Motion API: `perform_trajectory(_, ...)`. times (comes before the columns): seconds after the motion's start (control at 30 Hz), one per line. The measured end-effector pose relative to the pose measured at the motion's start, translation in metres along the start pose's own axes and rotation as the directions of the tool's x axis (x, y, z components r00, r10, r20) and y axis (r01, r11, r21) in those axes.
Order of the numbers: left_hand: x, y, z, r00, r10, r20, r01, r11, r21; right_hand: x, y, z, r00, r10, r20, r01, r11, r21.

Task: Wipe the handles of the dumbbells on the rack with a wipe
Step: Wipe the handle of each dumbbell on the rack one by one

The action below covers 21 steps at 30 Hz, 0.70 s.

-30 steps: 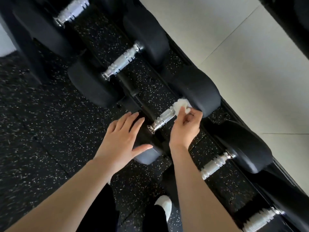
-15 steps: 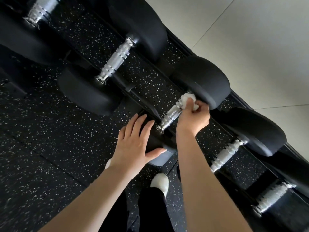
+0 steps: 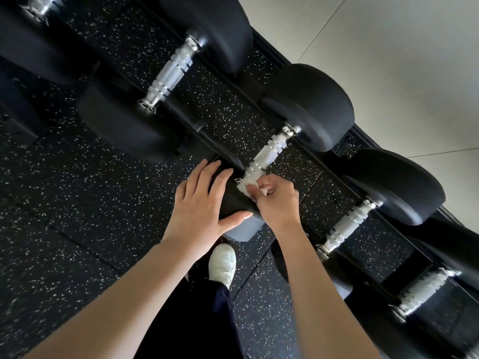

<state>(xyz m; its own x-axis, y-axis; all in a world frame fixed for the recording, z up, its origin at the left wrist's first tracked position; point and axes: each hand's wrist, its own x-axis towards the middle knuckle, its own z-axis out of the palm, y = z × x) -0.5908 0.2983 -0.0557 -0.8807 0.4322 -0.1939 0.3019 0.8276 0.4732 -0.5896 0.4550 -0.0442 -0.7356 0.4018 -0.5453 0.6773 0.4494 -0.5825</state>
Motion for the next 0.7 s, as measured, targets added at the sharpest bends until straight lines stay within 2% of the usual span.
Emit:
perform_trajectory(0.1, 0.000, 0.000, 0.000, 1.000, 0.001, 0.003, -0.001, 1.000, 0.004, 0.001, 0.011, 0.005, 0.998, 0.058, 0.017, -0.058, 0.997, 0.047)
perform_trajectory(0.27, 0.000, -0.001, 0.001, 1.000, -0.004, 0.002, 0.004, 1.000, -0.017, -0.002, 0.019, 0.012, 0.984, 0.164, 0.065, -0.175, 0.870, 0.461)
perform_trajectory(0.47, -0.001, -0.002, 0.002, 1.000, 0.007, -0.008, -0.007, 1.000, -0.017, 0.006, 0.016, 0.006, 0.978, 0.189, 0.093, -0.206, 0.774, 0.598)
perform_trajectory(0.57, -0.001, -0.002, 0.002, 1.000, 0.007, -0.011, -0.007, 1.000, -0.019, 0.009, 0.017, 0.004, 0.972, 0.221, 0.077, -0.210, 0.678, 0.704)
perform_trajectory(0.7, -0.001, -0.002, 0.002, 1.000, 0.018, -0.021, -0.018, 1.000, -0.004, 0.021, 0.007, -0.003, 0.956, 0.291, 0.029, -0.162, 0.447, 0.880)
